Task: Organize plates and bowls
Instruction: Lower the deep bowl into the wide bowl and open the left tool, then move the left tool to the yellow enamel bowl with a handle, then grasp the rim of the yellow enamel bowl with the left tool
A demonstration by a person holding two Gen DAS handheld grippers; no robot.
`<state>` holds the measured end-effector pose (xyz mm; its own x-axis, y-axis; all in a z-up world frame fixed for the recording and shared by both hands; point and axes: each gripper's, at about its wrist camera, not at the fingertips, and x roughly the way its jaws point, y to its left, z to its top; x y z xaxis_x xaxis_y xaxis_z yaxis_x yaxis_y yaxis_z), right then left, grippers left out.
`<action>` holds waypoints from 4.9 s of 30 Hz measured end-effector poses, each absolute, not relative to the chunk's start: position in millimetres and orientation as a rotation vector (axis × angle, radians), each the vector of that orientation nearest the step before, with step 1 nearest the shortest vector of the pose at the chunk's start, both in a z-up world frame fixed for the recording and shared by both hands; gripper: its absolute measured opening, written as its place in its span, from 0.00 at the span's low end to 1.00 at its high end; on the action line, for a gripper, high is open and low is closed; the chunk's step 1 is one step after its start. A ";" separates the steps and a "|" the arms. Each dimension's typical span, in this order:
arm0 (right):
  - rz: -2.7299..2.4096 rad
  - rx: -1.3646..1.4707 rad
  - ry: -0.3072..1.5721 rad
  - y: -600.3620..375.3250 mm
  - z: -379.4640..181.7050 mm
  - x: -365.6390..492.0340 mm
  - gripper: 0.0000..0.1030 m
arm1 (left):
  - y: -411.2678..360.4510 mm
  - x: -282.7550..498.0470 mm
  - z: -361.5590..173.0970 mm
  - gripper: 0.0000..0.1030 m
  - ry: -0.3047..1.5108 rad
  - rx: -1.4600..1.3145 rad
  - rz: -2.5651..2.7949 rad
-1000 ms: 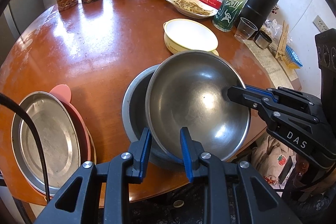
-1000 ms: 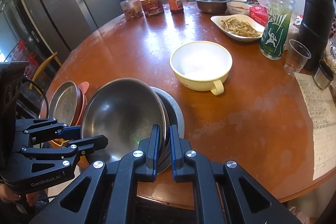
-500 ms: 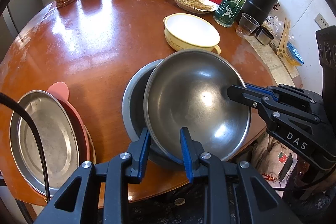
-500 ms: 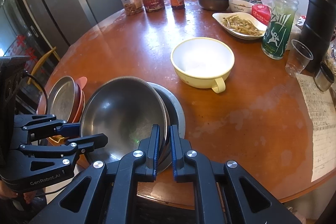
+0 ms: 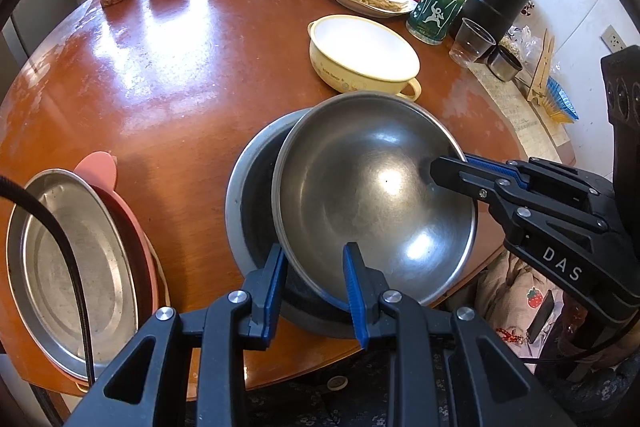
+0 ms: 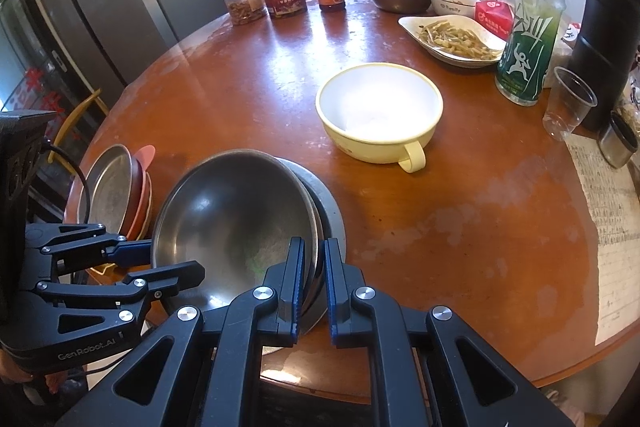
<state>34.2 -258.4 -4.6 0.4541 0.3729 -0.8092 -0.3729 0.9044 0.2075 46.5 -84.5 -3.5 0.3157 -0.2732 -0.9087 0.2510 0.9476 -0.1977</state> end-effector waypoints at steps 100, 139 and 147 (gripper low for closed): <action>0.378 0.174 0.907 -330.5 8.7 66.9 0.51 | -96.6 125.2 52.3 0.61 1.052 -0.039 -0.242; 0.248 0.246 0.977 -305.4 -40.1 150.9 0.50 | -139.3 226.4 -24.1 0.61 1.212 -0.015 -0.310; 0.280 0.251 0.997 -302.3 -46.7 152.9 0.32 | -144.9 224.8 -30.8 0.53 1.233 -0.029 -0.341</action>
<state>152.9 -302.3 -46.7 0.5129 0.3438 -0.7866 -0.1163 0.9357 0.3332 224.8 -144.9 -30.8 0.2871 -0.2711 -0.9187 0.2396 0.9489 -0.2052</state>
